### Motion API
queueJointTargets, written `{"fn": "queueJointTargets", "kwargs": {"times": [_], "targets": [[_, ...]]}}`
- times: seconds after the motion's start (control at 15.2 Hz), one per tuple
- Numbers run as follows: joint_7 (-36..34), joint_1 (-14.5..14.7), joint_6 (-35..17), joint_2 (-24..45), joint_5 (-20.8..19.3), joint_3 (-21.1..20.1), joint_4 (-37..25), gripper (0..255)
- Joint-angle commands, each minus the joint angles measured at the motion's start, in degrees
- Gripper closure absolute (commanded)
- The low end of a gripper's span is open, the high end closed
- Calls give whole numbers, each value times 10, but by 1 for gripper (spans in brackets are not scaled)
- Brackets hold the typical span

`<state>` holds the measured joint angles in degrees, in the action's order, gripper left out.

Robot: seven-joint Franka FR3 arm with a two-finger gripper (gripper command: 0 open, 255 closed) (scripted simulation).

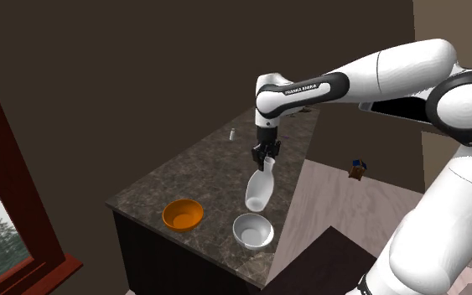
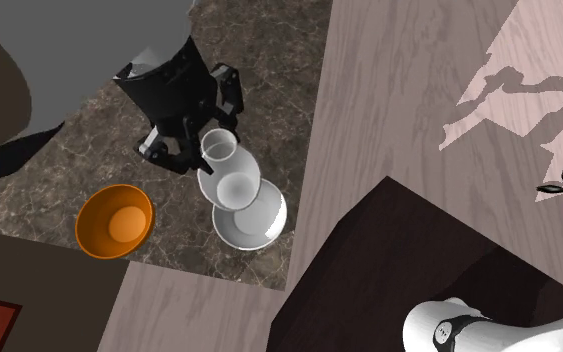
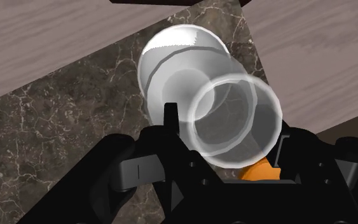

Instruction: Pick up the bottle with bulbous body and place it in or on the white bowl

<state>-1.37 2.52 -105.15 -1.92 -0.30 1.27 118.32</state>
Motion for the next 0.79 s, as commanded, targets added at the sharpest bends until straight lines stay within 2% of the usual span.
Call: {"fn": "queueJointTargets", "kwargs": {"times": [0.0,0.73], "targets": [[0,0,-16,5,0,0,10,255],[0,0,-98,40,1,0,57,255]]}}
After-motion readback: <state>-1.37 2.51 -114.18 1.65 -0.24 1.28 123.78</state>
